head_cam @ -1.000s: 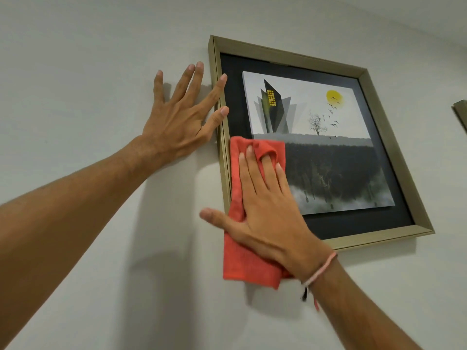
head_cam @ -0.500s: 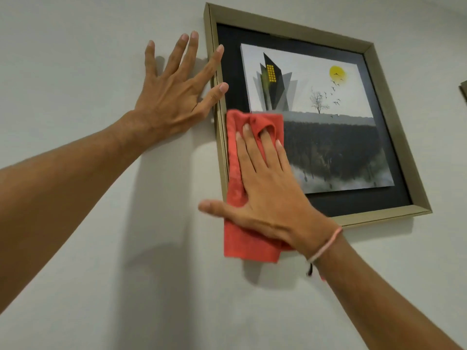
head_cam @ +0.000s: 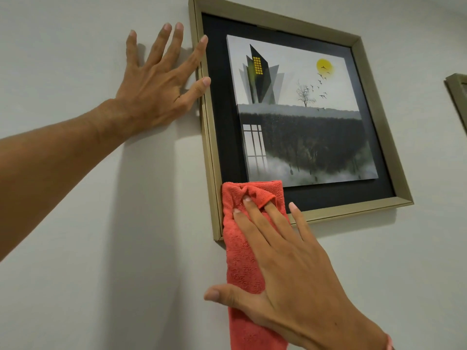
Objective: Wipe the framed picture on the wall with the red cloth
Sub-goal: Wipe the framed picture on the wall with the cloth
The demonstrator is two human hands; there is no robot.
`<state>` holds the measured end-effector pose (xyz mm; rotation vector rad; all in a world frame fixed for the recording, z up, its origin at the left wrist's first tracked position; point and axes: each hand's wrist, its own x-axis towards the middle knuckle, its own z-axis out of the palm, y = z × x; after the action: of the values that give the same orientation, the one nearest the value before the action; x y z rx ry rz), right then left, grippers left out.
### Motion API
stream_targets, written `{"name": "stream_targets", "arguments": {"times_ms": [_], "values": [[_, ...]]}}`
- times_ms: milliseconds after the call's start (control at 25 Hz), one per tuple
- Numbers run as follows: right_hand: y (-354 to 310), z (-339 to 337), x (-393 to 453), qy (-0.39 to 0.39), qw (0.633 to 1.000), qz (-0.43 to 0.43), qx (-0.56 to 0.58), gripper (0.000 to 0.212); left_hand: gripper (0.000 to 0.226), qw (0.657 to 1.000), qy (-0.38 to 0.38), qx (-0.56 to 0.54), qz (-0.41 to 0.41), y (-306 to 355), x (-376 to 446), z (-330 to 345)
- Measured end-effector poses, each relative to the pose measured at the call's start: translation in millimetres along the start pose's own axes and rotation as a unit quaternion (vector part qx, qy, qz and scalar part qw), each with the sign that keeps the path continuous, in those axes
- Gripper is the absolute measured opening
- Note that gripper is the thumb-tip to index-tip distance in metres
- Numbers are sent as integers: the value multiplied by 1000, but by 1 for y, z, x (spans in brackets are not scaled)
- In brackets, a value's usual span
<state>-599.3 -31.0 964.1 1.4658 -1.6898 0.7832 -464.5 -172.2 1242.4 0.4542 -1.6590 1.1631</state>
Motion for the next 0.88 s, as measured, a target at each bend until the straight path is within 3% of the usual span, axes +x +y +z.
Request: {"name": "stream_targets", "arguments": {"times_ms": [280,440,560,680,880], "values": [[30,-3,-7,2,999,37,-27,113,78,1000,-2,6,6,0,-1,-1],[75,-9,-13,2,993,104,-55,111,78,1000,1,7,3,1,-1,0],[92,-14,-12,-11,989,147,2,117,78,1000,3,7,0,1,-1,0],[72,-17,-10,-9,987,142,78,125,79,1000,3,10,-1,2,-1,1],[-4,-9,-5,-4,988,64,143,125,79,1000,-1,9,1,1,-2,1]]}}
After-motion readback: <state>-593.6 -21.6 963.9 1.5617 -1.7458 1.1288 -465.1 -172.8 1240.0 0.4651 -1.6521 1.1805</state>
